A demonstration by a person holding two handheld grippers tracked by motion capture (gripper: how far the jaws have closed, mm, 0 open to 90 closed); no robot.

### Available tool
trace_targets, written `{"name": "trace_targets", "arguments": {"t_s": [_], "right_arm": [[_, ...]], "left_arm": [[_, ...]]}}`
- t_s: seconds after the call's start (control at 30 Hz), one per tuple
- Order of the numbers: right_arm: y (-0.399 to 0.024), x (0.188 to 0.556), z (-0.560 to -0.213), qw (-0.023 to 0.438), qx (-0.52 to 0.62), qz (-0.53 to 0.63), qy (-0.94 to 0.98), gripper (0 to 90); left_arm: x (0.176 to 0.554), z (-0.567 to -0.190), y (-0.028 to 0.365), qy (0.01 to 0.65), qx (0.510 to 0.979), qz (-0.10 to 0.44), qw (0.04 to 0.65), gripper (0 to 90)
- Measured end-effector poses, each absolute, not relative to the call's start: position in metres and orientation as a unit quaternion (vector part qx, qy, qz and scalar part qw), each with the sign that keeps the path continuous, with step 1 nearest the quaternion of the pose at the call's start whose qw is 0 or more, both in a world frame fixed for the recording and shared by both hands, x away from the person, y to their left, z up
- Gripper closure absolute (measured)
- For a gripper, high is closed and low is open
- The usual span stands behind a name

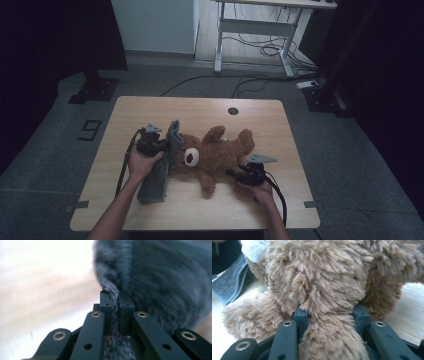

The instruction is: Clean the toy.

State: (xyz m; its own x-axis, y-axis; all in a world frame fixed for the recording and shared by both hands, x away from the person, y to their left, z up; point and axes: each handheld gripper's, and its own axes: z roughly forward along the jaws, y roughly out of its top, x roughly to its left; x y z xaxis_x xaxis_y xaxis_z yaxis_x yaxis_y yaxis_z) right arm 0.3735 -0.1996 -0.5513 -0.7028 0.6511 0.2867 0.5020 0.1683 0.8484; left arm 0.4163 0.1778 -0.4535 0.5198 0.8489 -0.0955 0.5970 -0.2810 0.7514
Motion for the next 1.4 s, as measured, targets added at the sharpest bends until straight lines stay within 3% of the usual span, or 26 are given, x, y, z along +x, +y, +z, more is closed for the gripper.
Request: {"name": "trace_targets", "arguments": {"t_s": [0.23,0.43,0.67,1.2,1.4], "right_arm": [[-0.199,0.373,-0.551,0.072,0.378,0.522,0.761,59.5],[-0.199,0.374,-0.551,0.071,0.378,0.523,0.761,59.5],[-0.199,0.373,-0.551,0.072,0.375,0.521,0.763,59.4],[-0.196,0.366,-0.548,0.087,0.374,0.496,0.779,56.0],[-0.194,0.365,-0.549,0.087,0.382,0.486,0.781,44.8]], "left_arm": [[0.426,-0.417,0.142,0.415,0.782,0.165,0.435,83.8],[0.446,-0.437,0.107,0.423,0.806,0.161,0.382,83.4],[0.449,-0.457,0.121,0.446,0.799,0.103,0.390,83.6],[0.401,-0.466,0.129,0.426,0.793,0.115,0.419,84.2],[0.384,-0.470,0.134,0.419,0.787,0.115,0.438,84.5]]}}
